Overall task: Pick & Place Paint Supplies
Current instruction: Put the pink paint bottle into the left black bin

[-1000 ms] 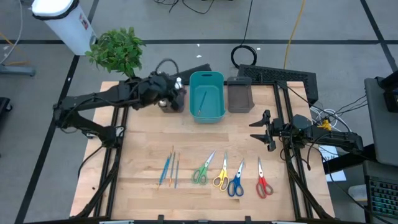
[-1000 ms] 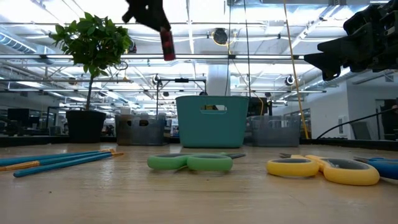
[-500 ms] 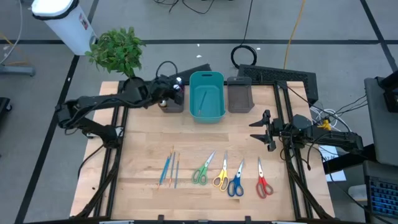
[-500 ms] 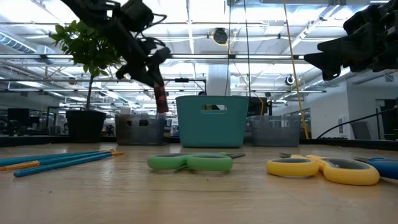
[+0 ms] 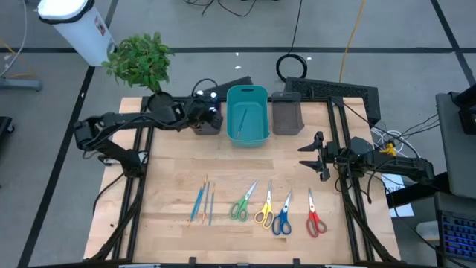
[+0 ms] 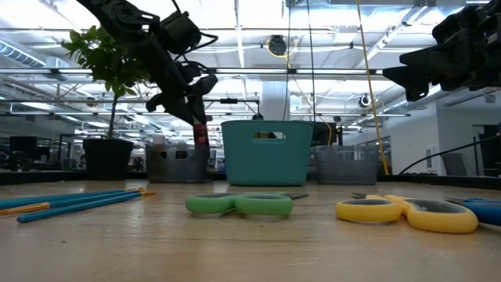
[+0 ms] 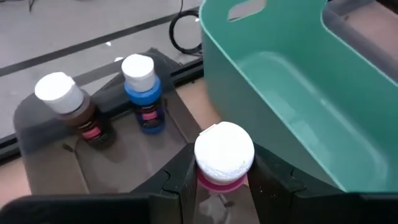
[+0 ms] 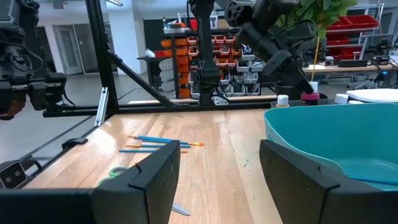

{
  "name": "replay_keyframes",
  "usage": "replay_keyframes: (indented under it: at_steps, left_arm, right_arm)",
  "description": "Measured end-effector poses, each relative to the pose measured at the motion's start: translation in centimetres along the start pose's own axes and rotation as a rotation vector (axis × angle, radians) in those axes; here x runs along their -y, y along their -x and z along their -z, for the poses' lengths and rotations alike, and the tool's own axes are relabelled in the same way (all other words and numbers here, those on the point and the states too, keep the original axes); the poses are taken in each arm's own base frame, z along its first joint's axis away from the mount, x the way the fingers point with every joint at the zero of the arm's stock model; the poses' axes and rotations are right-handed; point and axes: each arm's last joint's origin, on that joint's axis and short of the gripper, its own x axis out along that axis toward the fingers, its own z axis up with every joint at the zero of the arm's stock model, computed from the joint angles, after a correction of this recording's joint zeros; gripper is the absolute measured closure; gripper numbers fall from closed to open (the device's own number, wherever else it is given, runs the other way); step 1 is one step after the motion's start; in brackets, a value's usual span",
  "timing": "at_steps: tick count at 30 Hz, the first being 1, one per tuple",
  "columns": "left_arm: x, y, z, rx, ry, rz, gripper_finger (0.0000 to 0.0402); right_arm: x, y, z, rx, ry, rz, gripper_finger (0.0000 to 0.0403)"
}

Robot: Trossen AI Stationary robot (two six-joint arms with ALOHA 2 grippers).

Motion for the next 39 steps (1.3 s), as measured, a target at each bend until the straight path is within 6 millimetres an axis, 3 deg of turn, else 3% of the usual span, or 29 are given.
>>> replay_keyframes:
  at_steps: [16, 27, 32, 39]
  left_arm:
    - [-0.1, 0.1, 1.1, -0.080, -0.003, -0.045, 0.0282]
    - [-0.2, -0.4, 3.3, -0.096, 0.004, -0.035, 0.0282]
    - [0.3, -0.3, 3.3, -0.077, 0.000, -0.016, 0.0267]
    - [1.4, 0.1, 3.3, -0.036, -0.066, 0.035, 0.0283]
  right_arm:
    - [0.0, 0.0, 0.0, 0.000, 0.000, 0.000, 0.0190]
    - [0.0, 0.0, 0.0, 0.000, 0.000, -0.001, 0.0190]
    - [0.0, 0.0, 0.0, 0.000, 0.000, -0.001, 0.0190]
    - [0.0, 0.0, 0.0, -0.001, 0.000, 0.000, 0.0190]
